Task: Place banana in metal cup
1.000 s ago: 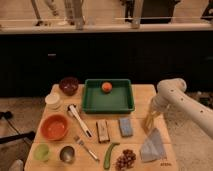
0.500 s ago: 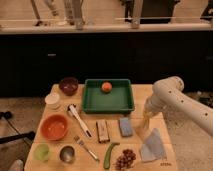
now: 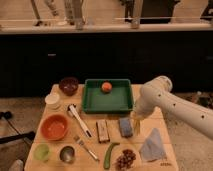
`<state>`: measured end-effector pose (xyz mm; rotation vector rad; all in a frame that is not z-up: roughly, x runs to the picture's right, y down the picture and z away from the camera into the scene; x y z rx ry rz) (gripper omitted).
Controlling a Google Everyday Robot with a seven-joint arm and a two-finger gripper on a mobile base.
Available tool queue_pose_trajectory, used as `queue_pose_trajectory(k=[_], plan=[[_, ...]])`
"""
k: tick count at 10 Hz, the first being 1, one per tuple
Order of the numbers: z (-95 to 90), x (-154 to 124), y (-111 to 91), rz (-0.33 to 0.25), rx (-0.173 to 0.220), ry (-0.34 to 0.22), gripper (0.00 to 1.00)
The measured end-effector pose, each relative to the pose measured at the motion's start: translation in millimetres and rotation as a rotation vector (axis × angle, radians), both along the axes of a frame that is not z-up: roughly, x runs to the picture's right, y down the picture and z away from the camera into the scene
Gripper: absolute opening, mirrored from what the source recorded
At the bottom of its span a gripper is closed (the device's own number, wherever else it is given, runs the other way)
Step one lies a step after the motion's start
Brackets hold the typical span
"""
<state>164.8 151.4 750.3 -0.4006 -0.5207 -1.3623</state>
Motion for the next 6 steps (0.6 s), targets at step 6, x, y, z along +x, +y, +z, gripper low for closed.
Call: queue_pose_trajectory(k=[6], plan=[[-19.5, -65.8, 6.0, -0.177, -0.016, -0.115, 0.00]])
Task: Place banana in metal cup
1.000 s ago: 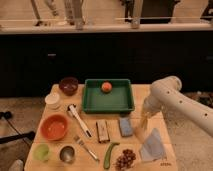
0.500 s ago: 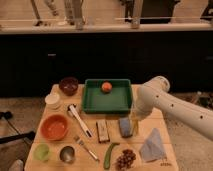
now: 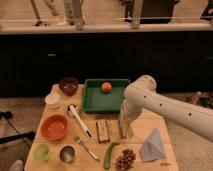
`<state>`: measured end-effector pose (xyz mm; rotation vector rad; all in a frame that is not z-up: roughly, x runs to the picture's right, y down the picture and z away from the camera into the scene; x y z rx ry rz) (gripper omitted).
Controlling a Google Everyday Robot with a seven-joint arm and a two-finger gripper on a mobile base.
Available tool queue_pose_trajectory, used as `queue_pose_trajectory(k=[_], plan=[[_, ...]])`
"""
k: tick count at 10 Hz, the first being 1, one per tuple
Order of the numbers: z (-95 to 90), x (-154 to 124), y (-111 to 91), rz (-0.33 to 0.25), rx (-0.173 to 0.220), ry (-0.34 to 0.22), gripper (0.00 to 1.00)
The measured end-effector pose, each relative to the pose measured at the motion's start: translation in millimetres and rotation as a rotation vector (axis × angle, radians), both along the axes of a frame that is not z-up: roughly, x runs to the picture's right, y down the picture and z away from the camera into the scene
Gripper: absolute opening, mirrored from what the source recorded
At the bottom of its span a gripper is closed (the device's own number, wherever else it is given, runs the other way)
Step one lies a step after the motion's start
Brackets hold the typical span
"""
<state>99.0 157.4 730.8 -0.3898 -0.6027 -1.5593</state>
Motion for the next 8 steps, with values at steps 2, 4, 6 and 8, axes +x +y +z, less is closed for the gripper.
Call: queue_pose_trajectory(k=[2, 4, 6, 8], plan=[[-2.6, -21.7, 0.4, -0.020, -0.014, -0.026, 0.00], [-3.0, -17.1, 1.4, -0.021, -0.017, -0.016, 0.00], [-2.7, -19.7, 0.9, -0.022, -0.016, -0.019, 0.00], [-2.7, -19.3, 1.0, -0.021, -0.016, -0.019, 0.00]])
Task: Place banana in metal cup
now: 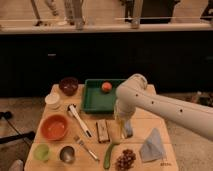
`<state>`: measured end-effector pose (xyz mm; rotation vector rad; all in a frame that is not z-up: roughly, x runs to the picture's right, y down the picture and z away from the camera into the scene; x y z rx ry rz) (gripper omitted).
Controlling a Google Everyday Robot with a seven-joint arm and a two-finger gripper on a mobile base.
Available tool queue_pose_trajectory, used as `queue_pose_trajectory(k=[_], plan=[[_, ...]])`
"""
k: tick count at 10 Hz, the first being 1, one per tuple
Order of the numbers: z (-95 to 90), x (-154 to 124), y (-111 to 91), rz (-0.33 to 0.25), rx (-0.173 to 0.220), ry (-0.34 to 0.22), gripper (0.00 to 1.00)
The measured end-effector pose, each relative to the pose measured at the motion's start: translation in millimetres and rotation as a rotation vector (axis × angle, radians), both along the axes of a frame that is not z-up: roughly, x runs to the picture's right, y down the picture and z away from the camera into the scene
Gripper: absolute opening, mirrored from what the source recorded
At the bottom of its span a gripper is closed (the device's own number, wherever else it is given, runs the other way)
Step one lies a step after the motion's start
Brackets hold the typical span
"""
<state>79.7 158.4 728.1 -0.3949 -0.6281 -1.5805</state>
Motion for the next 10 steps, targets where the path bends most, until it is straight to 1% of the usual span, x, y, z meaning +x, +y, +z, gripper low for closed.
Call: queue_pose_trajectory(k=[3, 4, 6, 8, 10], plan=[[0.1, -1.1, -0.5, 0.004, -0.002, 0.003, 0.00], [0.6, -8.6, -1.4, 0.009, -0.009, 0.009, 0.00], [0.0, -31.6, -3.1, 0.014, -0.020, 0.013, 0.00], [-1.1, -67.2, -4.6, 0.005, -0.038, 0.004, 0.00], [-2.2, -86.3, -4.3, -0.004, -0.058, -0.006, 0.00]])
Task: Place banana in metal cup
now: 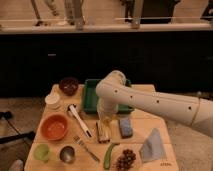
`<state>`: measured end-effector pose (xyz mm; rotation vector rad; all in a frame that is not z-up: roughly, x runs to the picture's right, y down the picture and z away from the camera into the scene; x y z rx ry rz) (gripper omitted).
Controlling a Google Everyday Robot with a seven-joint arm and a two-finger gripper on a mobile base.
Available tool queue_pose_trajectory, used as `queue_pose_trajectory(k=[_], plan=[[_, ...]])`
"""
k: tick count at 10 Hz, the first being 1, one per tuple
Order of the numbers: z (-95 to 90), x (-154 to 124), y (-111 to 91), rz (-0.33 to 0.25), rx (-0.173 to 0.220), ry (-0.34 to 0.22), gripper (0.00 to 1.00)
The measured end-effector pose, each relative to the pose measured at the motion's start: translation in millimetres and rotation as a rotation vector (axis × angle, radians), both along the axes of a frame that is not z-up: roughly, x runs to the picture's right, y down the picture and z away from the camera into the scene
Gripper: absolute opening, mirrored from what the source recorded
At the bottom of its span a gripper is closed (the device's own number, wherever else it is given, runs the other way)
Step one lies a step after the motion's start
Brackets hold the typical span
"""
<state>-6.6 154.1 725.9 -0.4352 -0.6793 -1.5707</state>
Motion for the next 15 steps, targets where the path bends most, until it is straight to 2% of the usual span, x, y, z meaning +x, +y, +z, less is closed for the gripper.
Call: queue_pose_trajectory(k=[3, 7, 15], plan=[[-4.1, -22.9, 3.0, -0.018, -0.022, -0.030, 0.00], [-14.9, -37.9, 13.4, -0.055, -0.036, -0.068, 0.00], [-16.2, -40.6, 14.1, -0.050, -0.039, -0.067, 0.00]])
